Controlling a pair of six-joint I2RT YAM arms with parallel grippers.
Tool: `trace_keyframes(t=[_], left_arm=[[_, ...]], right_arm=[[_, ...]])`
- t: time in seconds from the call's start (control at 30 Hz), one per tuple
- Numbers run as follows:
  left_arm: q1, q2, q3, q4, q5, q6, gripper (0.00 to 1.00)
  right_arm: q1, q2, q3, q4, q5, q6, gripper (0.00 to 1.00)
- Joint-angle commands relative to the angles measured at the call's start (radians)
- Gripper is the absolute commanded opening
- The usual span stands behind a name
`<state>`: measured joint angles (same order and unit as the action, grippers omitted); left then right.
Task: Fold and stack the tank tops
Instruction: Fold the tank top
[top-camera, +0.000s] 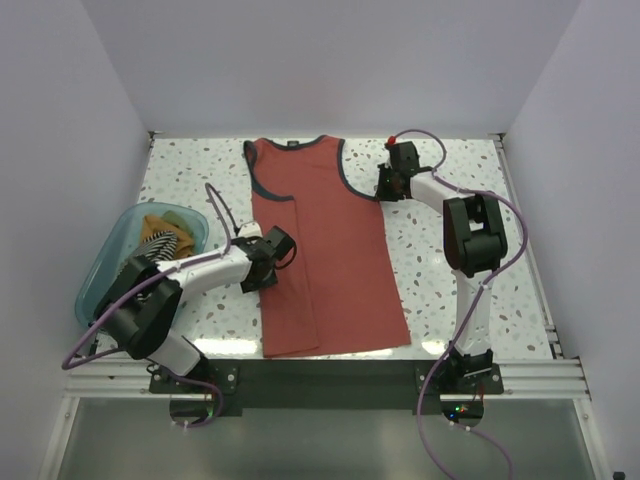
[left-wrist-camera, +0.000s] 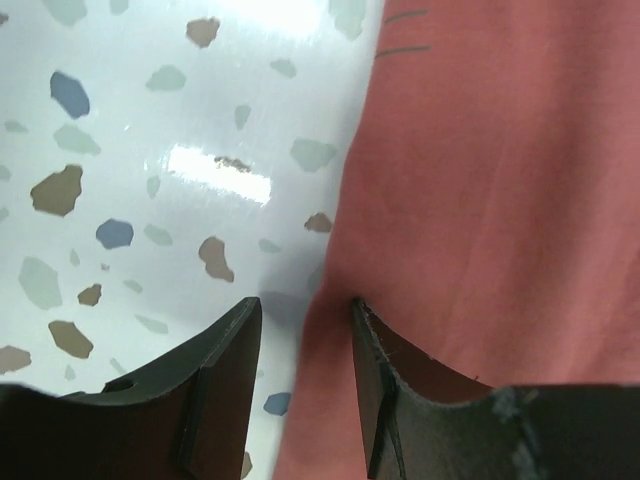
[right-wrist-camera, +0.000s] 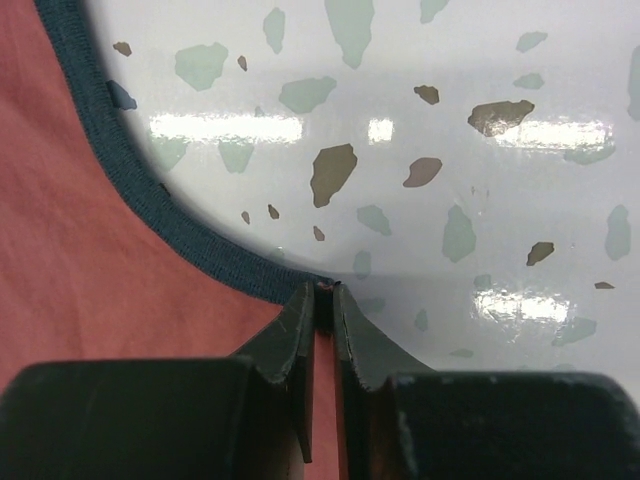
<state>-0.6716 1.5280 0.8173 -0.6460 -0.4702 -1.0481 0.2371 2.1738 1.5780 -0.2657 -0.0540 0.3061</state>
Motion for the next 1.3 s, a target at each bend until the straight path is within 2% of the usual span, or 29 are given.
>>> trace_keyframes(t=[0.0,0.13,0.5,0.7,0.77,0.8,0.9,0.93,1.07,1.1,1.27], left_arm=[[0.021,0.043,0.054,0.032,-0.056,0.077,0.46],[0.052,0.081,0.111,0.031,-0.076,0.140,0.46],[0.125,0.173,0.236,-0.011,-0.163,0.287,0.46],[0.152,0.155,0.315,0.015,-0.104,0.408,0.45],[0.139,0.114,0.321,0.073,0.043,0.491,0.45],[0.123,0.071,0.321,0.081,0.080,0.497,0.45],[-0.034,0.020,0.338,0.092,0.145,0.479,0.52],[-0.125,0.020,0.348,0.091,0.192,0.435,0.55],[-0.330,0.017,0.313,0.228,0.310,0.310,0.60],[-0.409,0.035,0.315,0.253,0.336,0.268,0.62],[-0.583,0.156,0.405,0.325,0.346,0.211,0.64]], right_arm=[[-0.007,-0.002,-0.012,-0.029,0.081,0.010,0.06],[-0.035,-0.029,-0.045,-0.043,0.117,0.053,0.02],[-0.073,-0.195,-0.331,0.016,0.181,0.156,0.00],[-0.073,-0.276,-0.458,0.075,0.178,0.202,0.00],[-0.074,-0.270,-0.440,0.080,0.148,0.182,0.01],[-0.076,-0.260,-0.426,0.076,0.137,0.174,0.01],[-0.088,-0.240,-0.366,0.082,0.056,0.162,0.02],[-0.100,-0.220,-0.330,0.077,0.018,0.160,0.02],[-0.119,-0.184,-0.271,0.074,-0.085,0.157,0.02],[-0.122,-0.174,-0.254,0.063,-0.111,0.150,0.02],[-0.143,-0.163,-0.240,0.066,-0.185,0.153,0.07]])
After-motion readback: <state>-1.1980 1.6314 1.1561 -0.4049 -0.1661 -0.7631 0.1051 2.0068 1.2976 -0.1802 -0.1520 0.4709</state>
